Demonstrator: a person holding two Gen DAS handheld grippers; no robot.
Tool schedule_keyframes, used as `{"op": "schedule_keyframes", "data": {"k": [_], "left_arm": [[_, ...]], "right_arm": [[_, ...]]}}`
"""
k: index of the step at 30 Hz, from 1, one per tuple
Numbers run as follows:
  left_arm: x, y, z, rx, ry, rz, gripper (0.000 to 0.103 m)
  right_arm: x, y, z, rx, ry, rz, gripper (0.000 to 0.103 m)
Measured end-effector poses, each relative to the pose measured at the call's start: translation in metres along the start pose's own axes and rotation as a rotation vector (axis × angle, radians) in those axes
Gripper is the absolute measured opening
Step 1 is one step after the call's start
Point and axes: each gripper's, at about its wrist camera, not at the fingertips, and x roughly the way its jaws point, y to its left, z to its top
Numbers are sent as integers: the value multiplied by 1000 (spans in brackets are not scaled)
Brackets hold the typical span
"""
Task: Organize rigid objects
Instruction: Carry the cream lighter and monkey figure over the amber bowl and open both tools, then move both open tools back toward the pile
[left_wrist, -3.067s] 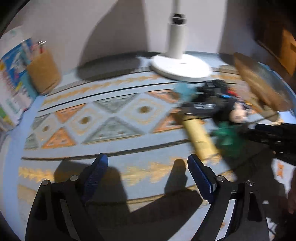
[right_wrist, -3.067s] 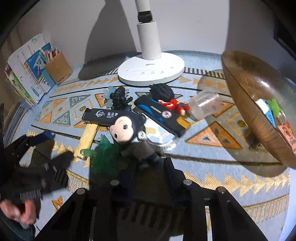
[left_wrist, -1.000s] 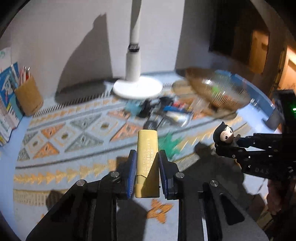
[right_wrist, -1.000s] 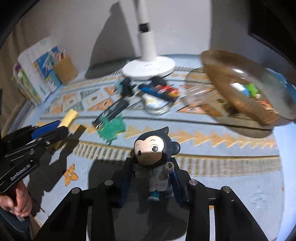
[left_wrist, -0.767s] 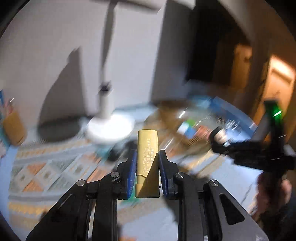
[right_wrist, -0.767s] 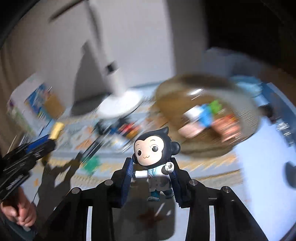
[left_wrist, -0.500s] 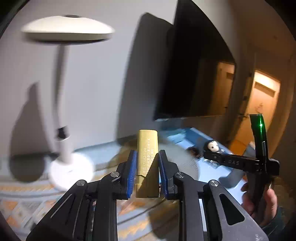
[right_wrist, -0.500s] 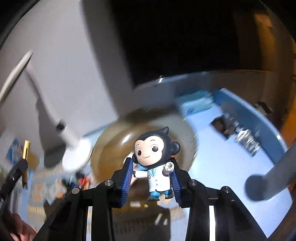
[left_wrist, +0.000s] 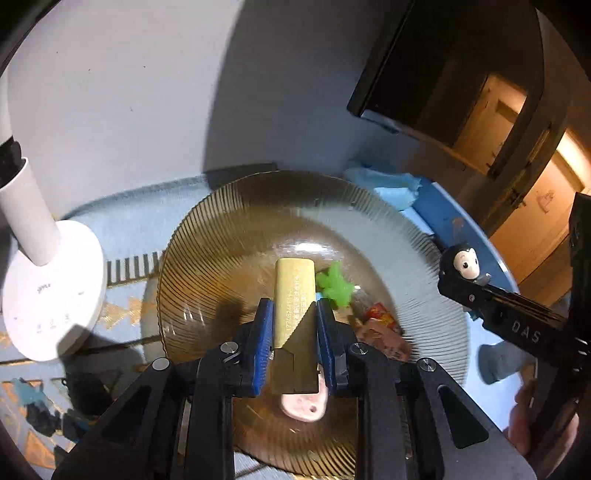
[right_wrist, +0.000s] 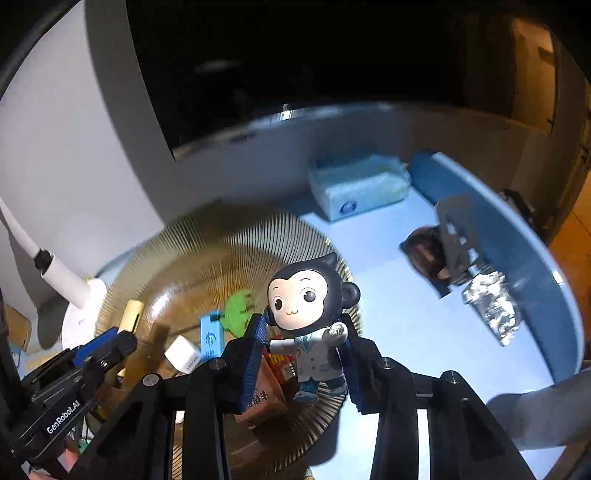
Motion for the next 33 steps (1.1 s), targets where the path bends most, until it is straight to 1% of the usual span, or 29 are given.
{"op": "schedule_keyframes", "data": {"k": [6,7,8,9,10,11,13,16,18,19,22,26,28,29,32,33], "left_arm": [[7,-4,5,29,5,38,21],[7,-2,7,36,4,46,26],[5,-3,10,40,3,57,47],[3,-1,12,39,-1,67,65],[-4,0,14,35,-22,72,67],[-12,0,15,34,-52,69,67],[-30,0,17,39,-75,40,67],[-61,-2,18,42,-118,4,67],[-93,-7,15,66,-166,-12,67],[-105,-8,13,77,-184,-13,67],[-153,-13,4,120,-264,-8,67],[-222,-8,-8,133,-373,0,67],[-253,-2,-11,131,-421,10,74],[-270,1,-14,127,-450,20,79],[-325,18,-28,117,-556,55,81],[-335,22,-32,114,-574,65,85]], "right_arm": [[13,-1,-5,-28,12,-34,38],[15,-2,-4,-24,19,-27,39],[16,-4,-3,-19,25,-25,43],[16,-4,-2,-15,22,-30,46],[13,-6,-1,-12,7,-37,53],[10,-7,0,-12,-7,-37,57],[-7,-6,1,-12,-54,-39,57],[-35,0,0,-27,-109,-24,57],[-53,8,-2,-45,-143,-9,58],[-62,14,-4,-57,-157,3,60],[-90,33,-12,-91,-196,41,61],[-127,61,-24,-135,-246,102,61],[-147,80,-31,-170,-273,137,61],[-155,88,-34,-189,-282,154,61],[-181,114,-45,-240,-306,223,61],[-189,123,-50,-261,-314,249,61]]}}
